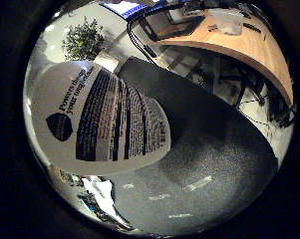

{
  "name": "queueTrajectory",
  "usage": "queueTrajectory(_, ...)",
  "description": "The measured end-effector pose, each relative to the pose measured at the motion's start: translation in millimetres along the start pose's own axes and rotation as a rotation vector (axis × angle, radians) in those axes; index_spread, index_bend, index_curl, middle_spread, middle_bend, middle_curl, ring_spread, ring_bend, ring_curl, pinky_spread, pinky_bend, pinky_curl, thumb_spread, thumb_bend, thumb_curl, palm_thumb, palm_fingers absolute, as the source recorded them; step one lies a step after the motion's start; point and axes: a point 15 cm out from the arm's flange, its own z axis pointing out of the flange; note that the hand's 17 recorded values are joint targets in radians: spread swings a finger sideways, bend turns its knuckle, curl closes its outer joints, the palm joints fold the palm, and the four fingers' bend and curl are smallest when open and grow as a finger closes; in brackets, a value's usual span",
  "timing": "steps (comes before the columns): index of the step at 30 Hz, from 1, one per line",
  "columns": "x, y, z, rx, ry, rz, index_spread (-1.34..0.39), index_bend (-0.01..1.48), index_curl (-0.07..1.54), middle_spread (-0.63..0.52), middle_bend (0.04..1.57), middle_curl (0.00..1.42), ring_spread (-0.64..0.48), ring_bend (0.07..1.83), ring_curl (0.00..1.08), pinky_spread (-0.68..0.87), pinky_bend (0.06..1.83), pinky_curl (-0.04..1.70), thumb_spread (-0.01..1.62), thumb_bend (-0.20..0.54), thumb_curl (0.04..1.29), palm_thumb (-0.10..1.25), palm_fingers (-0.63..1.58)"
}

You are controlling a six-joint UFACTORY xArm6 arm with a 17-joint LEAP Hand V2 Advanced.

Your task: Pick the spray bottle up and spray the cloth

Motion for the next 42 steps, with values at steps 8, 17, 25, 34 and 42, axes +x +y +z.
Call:
queueTrajectory(8, -8, 3, 13, -0.017, -0.032, 0.004, -0.15, 0.15, 0.26, 0.19, 0.25, 0.33, 0.27, 0.52, 0.29, 0.63, 0.85, 0.2, 1.05, -0.02, 0.39, 0.43, 0.33)
queueTrajectory(17, -25, 12, 38, -0.017, -0.082, 0.033, -0.48, 0.18, 0.29, -0.34, 0.53, 0.45, -0.35, 1.01, 0.42, -0.32, 1.11, 0.23, 0.96, -0.011, 0.48, 0.75, 1.15)
queueTrajectory(25, -46, 14, 49, 0.006, -0.146, 0.029, -0.45, 0.76, 0.59, -0.31, 0.99, 0.64, -0.27, 1.21, 0.52, -0.44, 1.18, 0.37, 0.99, 0.002, 0.54, 0.87, 1.42)
queueTrajectory(34, -69, 19, 46, -0.035, -0.241, 0.002, -0.29, 1.05, 0.67, -0.2, 1.22, 0.68, -0.22, 1.35, 0.57, -0.32, 1.31, 0.5, 1.16, 0.082, 0.69, 1.09, 1.28)
queueTrajectory(42, -65, 19, 39, -0.054, -0.223, -0.019, -0.26, 1.11, 0.65, -0.18, 1.27, 0.66, -0.21, 1.38, 0.57, -0.3, 1.32, 0.55, 1.13, 0.039, 0.79, 1.1, 1.25)
